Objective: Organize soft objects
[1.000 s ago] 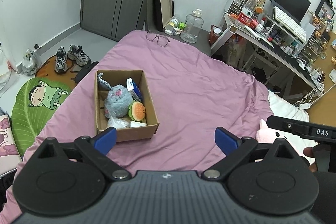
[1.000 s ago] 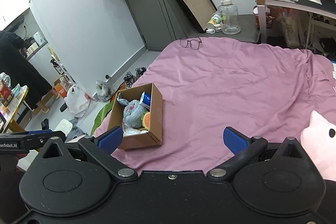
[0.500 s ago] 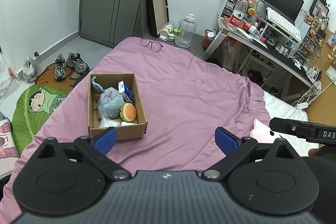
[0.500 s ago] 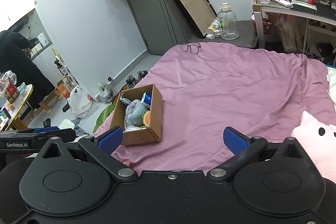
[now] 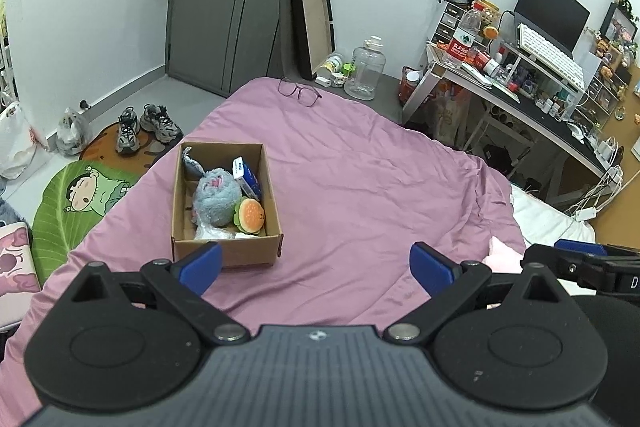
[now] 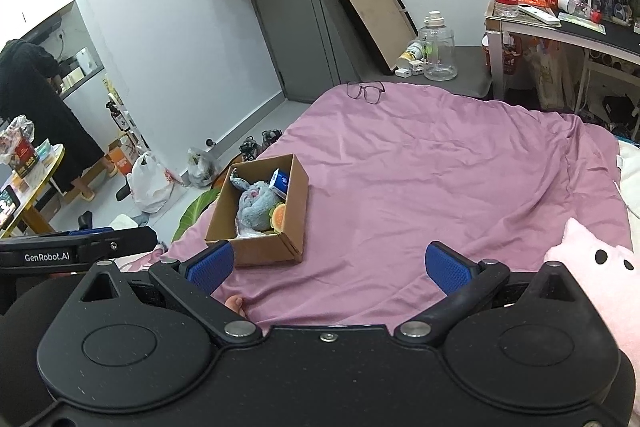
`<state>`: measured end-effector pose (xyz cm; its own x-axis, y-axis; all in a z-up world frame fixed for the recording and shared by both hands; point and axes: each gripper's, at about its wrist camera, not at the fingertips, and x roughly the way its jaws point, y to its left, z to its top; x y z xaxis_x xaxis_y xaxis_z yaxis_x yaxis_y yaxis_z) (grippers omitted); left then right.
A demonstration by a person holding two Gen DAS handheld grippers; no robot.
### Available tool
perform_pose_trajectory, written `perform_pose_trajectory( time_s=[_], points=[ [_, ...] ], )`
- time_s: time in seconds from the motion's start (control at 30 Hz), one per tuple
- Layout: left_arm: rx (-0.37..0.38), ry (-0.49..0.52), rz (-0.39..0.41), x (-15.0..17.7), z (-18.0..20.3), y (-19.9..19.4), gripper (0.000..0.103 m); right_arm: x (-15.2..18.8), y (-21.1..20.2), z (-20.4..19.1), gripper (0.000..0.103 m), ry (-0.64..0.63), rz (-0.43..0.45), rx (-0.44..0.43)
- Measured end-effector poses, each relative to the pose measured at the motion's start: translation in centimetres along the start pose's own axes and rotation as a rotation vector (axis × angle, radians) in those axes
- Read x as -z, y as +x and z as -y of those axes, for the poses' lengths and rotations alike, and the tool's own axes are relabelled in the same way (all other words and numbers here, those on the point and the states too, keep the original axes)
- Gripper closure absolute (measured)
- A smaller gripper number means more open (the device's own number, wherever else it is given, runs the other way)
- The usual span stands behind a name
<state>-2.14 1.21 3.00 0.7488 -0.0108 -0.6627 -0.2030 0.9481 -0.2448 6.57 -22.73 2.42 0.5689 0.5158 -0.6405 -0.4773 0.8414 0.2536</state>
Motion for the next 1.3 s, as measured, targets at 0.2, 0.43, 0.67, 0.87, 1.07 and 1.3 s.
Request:
perform_pose_trajectory(
  time_s=[0.2, 0.43, 0.67, 0.87, 1.07, 1.3],
  points=[
    [-0.029, 0.026, 0.002, 0.04, 0.56, -0.05, 0.003, 0.02, -0.11, -0.36, 0.0, -0.005, 0.001, 0.015],
    [-0.029, 0.025, 0.003, 0.11, 0.57, -0.1, 0.003, -0.03, -0.11, -0.43, 0.0, -0.006, -0.002, 0.012],
    [-0.031, 0.025, 0.0, 0.26, 0.67, -0.19, 0.003, -0.06, -0.19, -0.65, 0.0, -0.012, -0.005, 0.013],
    [-0.034, 0.026, 0.0, 0.3, 0.76, -0.28, 0.003, -0.14, -0.15, -0.66, 0.0, -0.012, -0.007, 0.012],
    [-0.032, 0.025, -0.002, 0.2, 0.48, -0.37, 0.003, -0.28, -0.2, -0.38, 0.0, -0.006, -0.007, 0.005],
    [-0.045, 0.03, -0.003, 0.08, 0.42, -0.3, 0.003, -0.22, -0.24, -0.28, 0.0, -0.002, -0.01, 0.001]
  ],
)
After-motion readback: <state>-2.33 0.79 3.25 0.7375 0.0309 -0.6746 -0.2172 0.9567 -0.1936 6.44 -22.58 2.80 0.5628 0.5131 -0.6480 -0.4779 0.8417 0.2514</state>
